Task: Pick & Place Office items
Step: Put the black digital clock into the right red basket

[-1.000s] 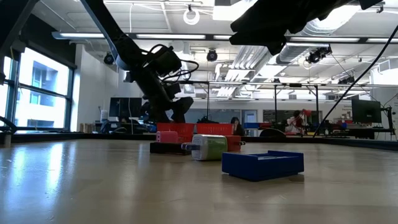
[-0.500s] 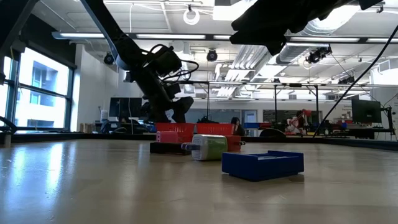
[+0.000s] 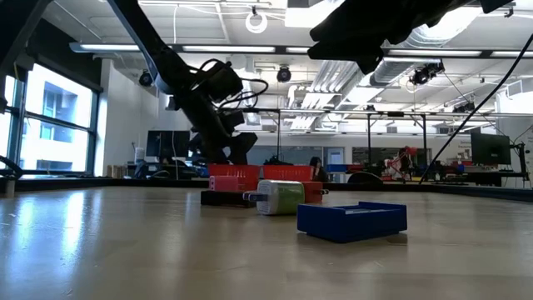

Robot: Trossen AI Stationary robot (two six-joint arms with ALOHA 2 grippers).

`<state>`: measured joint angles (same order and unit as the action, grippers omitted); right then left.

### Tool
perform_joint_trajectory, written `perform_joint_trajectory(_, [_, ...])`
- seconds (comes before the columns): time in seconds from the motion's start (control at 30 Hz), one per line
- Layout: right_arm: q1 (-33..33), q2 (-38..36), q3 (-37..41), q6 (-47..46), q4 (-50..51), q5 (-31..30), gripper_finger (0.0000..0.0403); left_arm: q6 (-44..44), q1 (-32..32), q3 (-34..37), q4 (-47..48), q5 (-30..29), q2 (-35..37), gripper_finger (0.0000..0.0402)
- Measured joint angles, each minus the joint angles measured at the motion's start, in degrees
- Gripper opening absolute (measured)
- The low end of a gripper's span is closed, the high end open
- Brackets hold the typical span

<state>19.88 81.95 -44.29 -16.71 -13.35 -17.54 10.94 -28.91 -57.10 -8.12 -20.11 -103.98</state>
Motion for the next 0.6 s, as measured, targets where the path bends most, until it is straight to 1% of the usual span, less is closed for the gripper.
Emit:
perform_joint_trajectory(0.17, [0.0,0.0,0.0,0.0,1.2,0.0,0.0146,-4.6,1.8,-0.2,-1.3,-0.4,0.8,0.0274])
perform_joint_trajectory(0.3, [0.0,0.0,0.0,0.0,1.2,0.0,0.0146,-9.7,3.0,-0.2,-1.9,-1.4,3.3,0.0274])
perform_joint_trajectory(0.6, [0.0,0.0,0.0,-0.1,1.2,0.1,0.0146,-12.5,4.4,-0.3,-1.4,-1.4,8.8,0.0275])
